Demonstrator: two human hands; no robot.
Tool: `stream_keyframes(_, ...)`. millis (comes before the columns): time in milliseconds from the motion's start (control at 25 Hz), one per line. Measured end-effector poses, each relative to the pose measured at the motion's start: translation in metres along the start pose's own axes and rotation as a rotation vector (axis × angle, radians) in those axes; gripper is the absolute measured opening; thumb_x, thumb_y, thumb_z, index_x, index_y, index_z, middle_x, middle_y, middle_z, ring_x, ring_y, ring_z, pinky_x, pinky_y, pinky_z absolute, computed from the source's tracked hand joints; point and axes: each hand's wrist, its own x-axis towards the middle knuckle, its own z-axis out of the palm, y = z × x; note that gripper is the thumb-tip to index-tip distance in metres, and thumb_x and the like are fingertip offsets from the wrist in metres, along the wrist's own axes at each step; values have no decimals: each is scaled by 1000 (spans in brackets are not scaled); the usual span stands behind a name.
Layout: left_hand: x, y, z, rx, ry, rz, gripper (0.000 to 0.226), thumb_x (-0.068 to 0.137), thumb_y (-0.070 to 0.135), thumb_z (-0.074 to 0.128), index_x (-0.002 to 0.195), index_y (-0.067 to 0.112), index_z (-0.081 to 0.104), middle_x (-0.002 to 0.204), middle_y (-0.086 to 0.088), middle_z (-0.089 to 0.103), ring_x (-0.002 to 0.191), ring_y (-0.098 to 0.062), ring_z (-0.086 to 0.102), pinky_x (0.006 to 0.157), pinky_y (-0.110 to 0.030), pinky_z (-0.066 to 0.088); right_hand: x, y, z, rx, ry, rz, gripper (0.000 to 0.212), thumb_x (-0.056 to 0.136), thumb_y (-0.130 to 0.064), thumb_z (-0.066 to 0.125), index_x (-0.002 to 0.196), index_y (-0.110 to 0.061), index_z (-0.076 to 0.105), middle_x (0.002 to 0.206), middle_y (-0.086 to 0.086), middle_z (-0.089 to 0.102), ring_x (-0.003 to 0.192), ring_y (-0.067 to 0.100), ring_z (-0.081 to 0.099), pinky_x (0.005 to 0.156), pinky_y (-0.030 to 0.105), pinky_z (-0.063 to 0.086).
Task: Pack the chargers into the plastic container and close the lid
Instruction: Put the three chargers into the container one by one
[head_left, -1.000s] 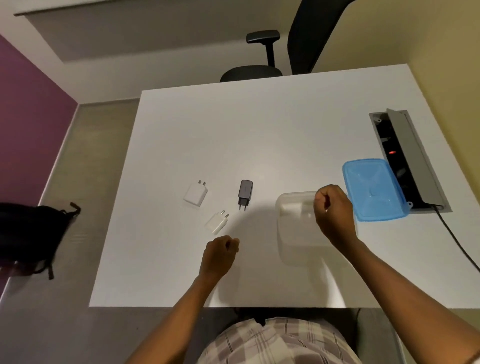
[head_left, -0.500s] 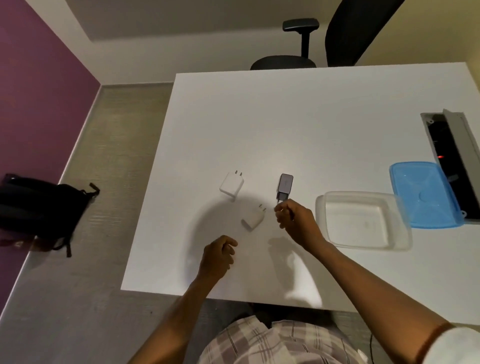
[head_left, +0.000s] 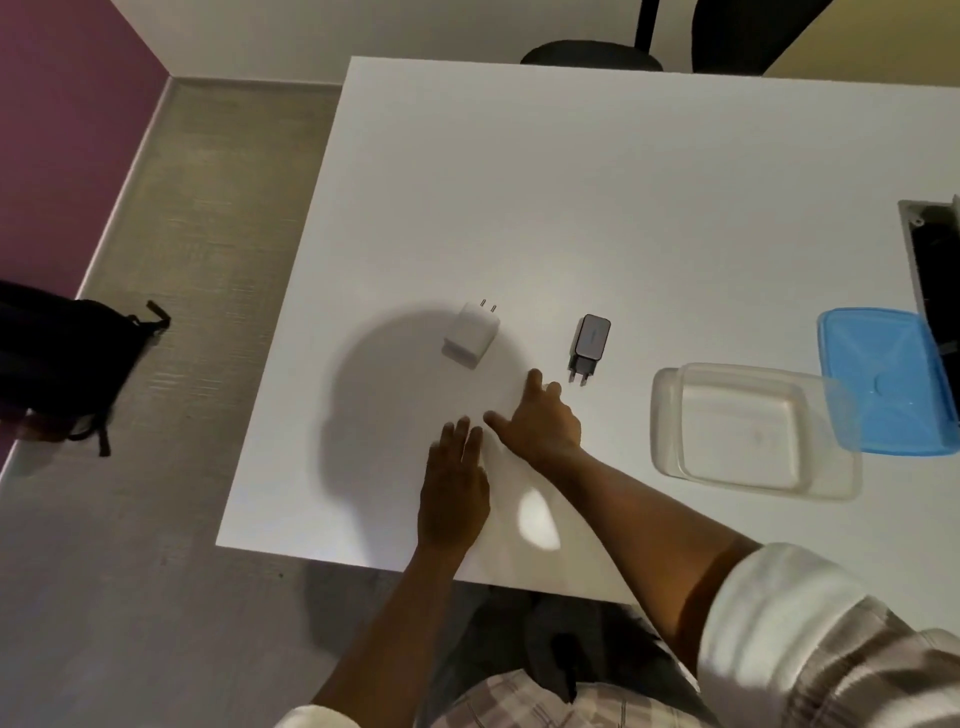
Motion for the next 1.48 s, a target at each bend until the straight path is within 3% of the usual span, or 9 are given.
stream_keyframes(160, 1, 16, 24, -1, 38, -88, 61, 101, 37, 45, 154, 13, 30, 164, -9, 23, 152, -31, 19, 124, -46, 12, 5, -1, 4, -104, 33, -56, 60, 86, -37, 62, 135, -17, 33, 120, 15, 46, 98, 39, 62, 69, 37, 44)
stream_keyframes(280, 2, 34, 34, -18, 32, -186, 65, 101, 37, 45, 156, 9, 24, 165, -13, 19, 153, -32, 15, 124, -47, 11, 6, 12, -2, -145, 4, -150, 57, 84, -21, 65, 134, -18, 38, 122, 17, 46, 100, 40, 59, 74, 41, 51)
stream_keyframes(480, 13, 64, 46, 19, 14, -235, 70, 101, 46, 34, 157, 7, 16, 166, -15, 12, 153, -34, 9, 125, -50, 7, -9, 46, -23, -90, -4, -269, 56, 82, -23, 67, 132, -20, 43, 121, 17, 50, 98, 38, 62, 80, 43, 57)
stream_keyframes(680, 25, 88, 56, 22, 30, -160, 67, 103, 45, 26, 158, 9, 10, 167, -13, 9, 155, -30, 6, 125, -52, 15, -39, 76, -72, 37, 166, -370, 54, 77, -26, 67, 127, -21, 46, 104, 13, 57, 82, 34, 66, 64, 30, 49)
stream_keyframes(800, 24, 86, 58, 44, 57, -149, 68, 102, 43, 26, 158, 8, 6, 167, -12, 4, 155, -28, 2, 126, -50, 11, -50, 108, -107, 124, 228, -317, 52, 76, -30, 68, 124, -27, 47, 104, 8, 59, 82, 28, 63, 61, 23, 38)
stream_keyframes(880, 22, 86, 58, 44, 65, -144, 69, 101, 40, 31, 157, 7, 9, 167, -12, 6, 155, -28, 4, 126, -50, 12, -48, 134, -126, 129, 241, -238, 52, 77, -31, 69, 124, -31, 45, 107, 6, 58, 85, 26, 58, 64, 26, 36)
stream_keyframes(1080, 23, 89, 58, 35, 97, -161, 70, 99, 38, 35, 157, 8, 11, 167, -12, 10, 155, -27, 7, 126, -48, 13, -30, 195, -142, 65, 143, -13, 57, 75, -37, 72, 124, -26, 47, 104, 10, 60, 80, 26, 58, 70, 33, 46)
stream_keyframes(1160, 24, 90, 58, 36, 94, -169, 71, 98, 39, 34, 157, 8, 11, 167, -11, 10, 155, -27, 8, 126, -48, 13, -20, 209, -137, 49, 74, 12, 58, 74, -37, 73, 125, -26, 48, 104, 10, 61, 84, 27, 61, 72, 34, 50)
stream_keyframes(1480, 26, 90, 56, 40, 58, -194, 72, 96, 41, 28, 158, 10, 10, 167, -8, 8, 155, -24, 7, 127, -44, 10, 11, 212, -104, 2, -22, 4, 58, 77, -32, 70, 130, -25, 47, 114, 11, 56, 93, 34, 63, 70, 31, 41)
